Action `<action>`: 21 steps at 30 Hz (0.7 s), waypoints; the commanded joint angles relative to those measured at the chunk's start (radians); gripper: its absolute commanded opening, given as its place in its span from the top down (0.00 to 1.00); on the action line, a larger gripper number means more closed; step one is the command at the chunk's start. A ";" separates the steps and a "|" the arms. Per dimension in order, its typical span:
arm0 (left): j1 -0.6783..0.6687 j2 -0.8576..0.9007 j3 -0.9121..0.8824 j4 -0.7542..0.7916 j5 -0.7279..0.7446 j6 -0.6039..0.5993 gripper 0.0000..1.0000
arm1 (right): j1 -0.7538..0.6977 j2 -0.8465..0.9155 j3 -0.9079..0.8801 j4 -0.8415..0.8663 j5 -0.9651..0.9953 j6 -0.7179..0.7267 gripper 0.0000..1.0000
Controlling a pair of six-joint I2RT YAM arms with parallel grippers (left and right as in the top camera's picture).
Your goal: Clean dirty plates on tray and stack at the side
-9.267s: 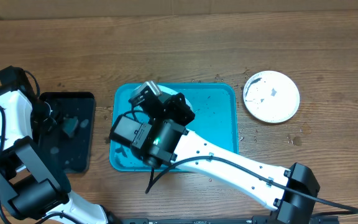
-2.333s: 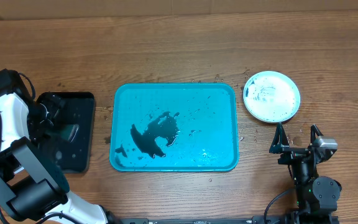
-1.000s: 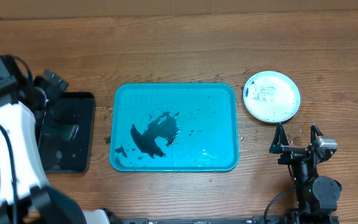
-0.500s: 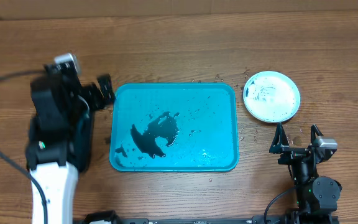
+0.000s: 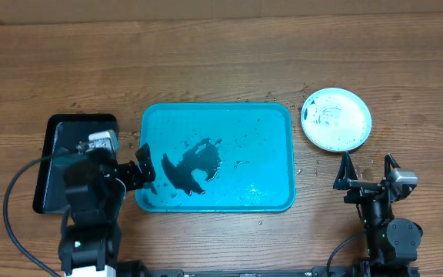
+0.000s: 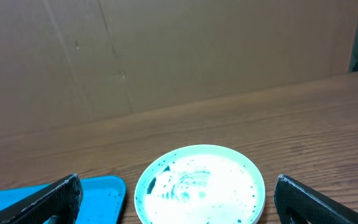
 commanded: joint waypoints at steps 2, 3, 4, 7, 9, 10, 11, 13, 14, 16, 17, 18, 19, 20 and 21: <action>-0.002 -0.068 -0.079 0.057 0.000 0.063 0.00 | -0.001 -0.011 -0.011 0.006 0.011 -0.007 0.00; -0.002 -0.084 -0.103 0.077 0.000 0.066 0.00 | -0.001 -0.011 -0.011 0.006 0.011 -0.007 0.00; -0.002 -0.105 -0.132 0.102 0.000 0.066 0.00 | -0.001 -0.011 -0.011 0.006 0.012 -0.007 0.00; -0.002 -0.165 -0.209 0.177 0.000 0.066 0.00 | -0.001 -0.011 -0.011 0.006 0.011 -0.007 0.00; -0.002 -0.202 -0.250 0.217 -0.001 0.066 0.00 | -0.001 -0.011 -0.011 0.006 0.011 -0.007 0.00; -0.002 -0.216 -0.264 0.231 -0.003 0.066 0.00 | -0.001 -0.011 -0.011 0.006 0.011 -0.007 0.00; -0.002 -0.244 -0.291 0.258 -0.005 0.066 0.00 | -0.001 -0.011 -0.011 0.006 0.011 -0.007 0.00; -0.002 -0.280 -0.321 0.288 -0.005 0.066 0.00 | -0.001 -0.011 -0.011 0.006 0.011 -0.007 0.00; -0.002 -0.297 -0.335 0.299 -0.004 0.065 0.00 | -0.001 -0.011 -0.011 0.006 0.011 -0.007 0.00; -0.002 -0.333 -0.366 0.322 -0.004 0.065 0.00 | -0.001 -0.011 -0.011 0.006 0.011 -0.007 0.00; -0.002 -0.351 -0.383 0.335 -0.003 0.065 0.00 | -0.001 -0.011 -0.011 0.006 0.011 -0.007 0.00; -0.002 -0.365 -0.396 0.344 -0.003 0.065 0.00 | -0.001 -0.011 -0.011 0.006 0.011 -0.007 0.00; -0.002 -0.381 -0.410 0.355 -0.003 0.065 0.00 | -0.001 -0.011 -0.011 0.006 0.011 -0.007 0.00; -0.003 -0.396 -0.425 0.367 -0.002 0.065 0.00 | -0.001 -0.011 -0.011 0.006 0.011 -0.007 0.00; -0.003 -0.411 -0.442 0.376 0.000 0.064 0.00 | -0.001 -0.011 -0.011 0.006 0.011 -0.007 0.00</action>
